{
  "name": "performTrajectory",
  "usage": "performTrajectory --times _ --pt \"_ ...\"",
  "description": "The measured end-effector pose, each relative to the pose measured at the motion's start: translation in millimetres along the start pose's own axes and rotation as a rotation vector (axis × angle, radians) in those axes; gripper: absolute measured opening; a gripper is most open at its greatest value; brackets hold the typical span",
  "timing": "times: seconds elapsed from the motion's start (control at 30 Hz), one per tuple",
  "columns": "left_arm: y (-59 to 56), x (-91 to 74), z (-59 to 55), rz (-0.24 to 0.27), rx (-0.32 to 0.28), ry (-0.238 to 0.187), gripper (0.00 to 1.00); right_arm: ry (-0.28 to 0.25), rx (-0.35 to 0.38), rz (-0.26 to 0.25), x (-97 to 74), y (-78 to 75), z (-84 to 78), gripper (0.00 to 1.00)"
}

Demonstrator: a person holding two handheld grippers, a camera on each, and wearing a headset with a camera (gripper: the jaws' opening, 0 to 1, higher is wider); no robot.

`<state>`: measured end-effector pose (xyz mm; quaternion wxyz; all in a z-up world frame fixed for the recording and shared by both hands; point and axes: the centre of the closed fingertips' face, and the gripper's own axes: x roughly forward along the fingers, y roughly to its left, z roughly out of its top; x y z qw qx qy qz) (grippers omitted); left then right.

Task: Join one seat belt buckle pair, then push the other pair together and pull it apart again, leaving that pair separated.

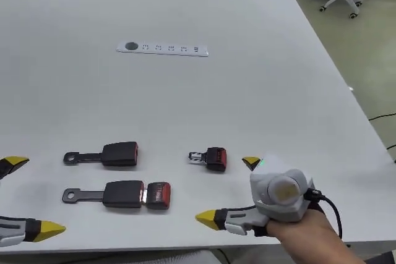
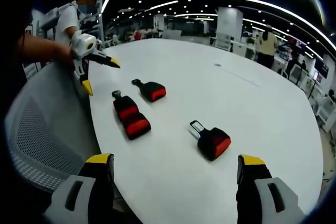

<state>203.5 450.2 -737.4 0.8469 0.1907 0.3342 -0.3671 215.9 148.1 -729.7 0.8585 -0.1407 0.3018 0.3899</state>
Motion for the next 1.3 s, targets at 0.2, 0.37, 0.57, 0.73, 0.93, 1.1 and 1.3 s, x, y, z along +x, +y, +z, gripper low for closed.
performTrajectory --times 0.2,0.37,0.57,0.73,0.93,1.1,1.3 --pt "1.3 0.2 -2.2 -0.002 0.006 0.004 1.00 0.009 -0.018 0.004 -0.3 2.5 -3.3 0.99" --pt "4.0 1.7 -5.2 -0.003 0.022 0.005 0.99 0.006 -0.002 -0.007 -1.7 -0.2 -5.1 0.99" --pt "0.4 -2.7 6.8 0.016 0.037 -0.019 0.97 0.009 0.018 -0.010 -2.3 1.6 -9.8 0.99" --pt "-3.4 -0.3 4.7 0.002 0.042 -0.007 0.97 0.014 0.020 -0.002 -2.4 7.0 -11.0 0.99" --pt "-4.4 1.5 3.0 -0.003 0.046 0.001 0.98 0.012 0.016 -0.003 -2.1 4.4 -8.1 0.99" --pt "-5.6 1.6 3.7 -0.005 0.045 0.005 0.98 0.014 0.020 -0.008 -3.4 1.2 -9.5 0.99" --pt "-7.4 2.5 2.1 -0.010 0.050 0.014 0.97 0.024 0.027 -0.003 -2.6 3.3 -14.0 0.99"
